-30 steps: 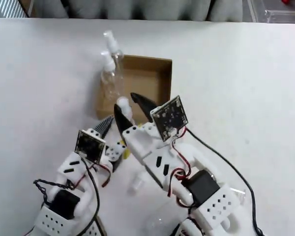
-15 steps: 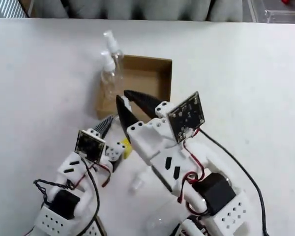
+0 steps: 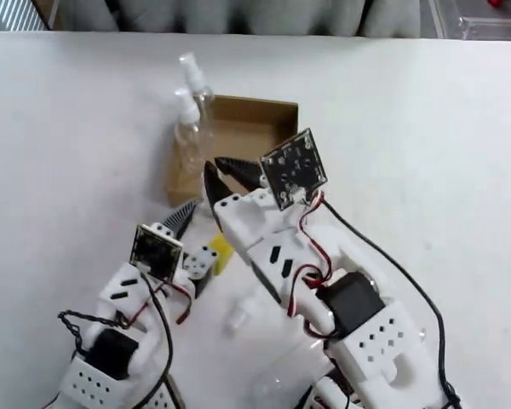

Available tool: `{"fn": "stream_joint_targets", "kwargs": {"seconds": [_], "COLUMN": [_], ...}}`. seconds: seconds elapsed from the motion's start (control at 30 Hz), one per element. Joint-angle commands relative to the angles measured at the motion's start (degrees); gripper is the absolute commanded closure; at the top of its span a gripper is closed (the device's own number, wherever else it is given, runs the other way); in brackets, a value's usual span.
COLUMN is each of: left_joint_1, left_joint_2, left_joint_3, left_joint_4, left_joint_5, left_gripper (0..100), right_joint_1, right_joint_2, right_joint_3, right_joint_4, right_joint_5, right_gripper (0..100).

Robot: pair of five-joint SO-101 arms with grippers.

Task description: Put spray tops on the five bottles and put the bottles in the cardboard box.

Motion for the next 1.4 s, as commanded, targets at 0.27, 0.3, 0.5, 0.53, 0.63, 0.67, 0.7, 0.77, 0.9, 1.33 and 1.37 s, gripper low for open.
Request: {"fn": "stream_joint_targets", "kwargs": {"seconds": [0.27, 0.3, 0.5, 0.53, 0.63, 0.67, 0.7, 0.77, 0.9, 1.33, 1.37], "left_joint_1": [-2.2, -2.2, -2.5, -2.5, -2.6, -2.6, -2.6, -2.6, -2.6, -5.7, -5.8], "left_joint_2": [-0.8, -0.8, -0.8, -0.8, -0.8, -0.8, -0.8, -0.8, -0.8, -0.8, -0.7], "left_joint_3": [-0.4, -0.4, -0.4, -0.4, -0.4, -0.4, -0.4, -0.4, -0.3, -2.9, -4.0], "left_joint_4": [-1.8, -1.8, -1.8, -1.8, -1.8, -1.8, -1.8, -1.5, -1.3, -5.5, -5.8], "left_joint_5": [-0.3, -0.3, -0.2, -0.2, -0.2, -0.2, -0.2, -0.3, -0.3, -0.1, -0.1], "left_gripper": [98, 98, 98, 98, 98, 98, 98, 98, 98, 98, 98], "right_joint_1": [7.9, 9.0, 17.5, 18.8, 22.8, 24.4, 25.9, 28.9, 36.2, 50.0, 50.6], "right_joint_2": [-0.2, -0.7, -4.9, -5.7, -7.6, -8.2, -8.7, -9.7, -10.2, -9.8, -9.8], "right_joint_3": [-1.7, -1.4, 4.7, 7.2, 13.2, 14.9, 16.4, 19.3, 23.1, 43.7, 45.4], "right_joint_4": [0.1, 0.1, 0.1, -0.1, -0.1, -0.1, -0.1, -0.1, -0.2, -19.4, -22.0], "right_joint_5": [-0.3, -0.4, 0.0, 0.0, 0.1, 0.1, 0.1, 1.1, 6.9, 7.4, 7.4], "right_gripper": [98.2, 98.2, 98.2, 98.2, 98.2, 98.2, 98.2, 98.2, 98.2, 98.2, 98.2]}}
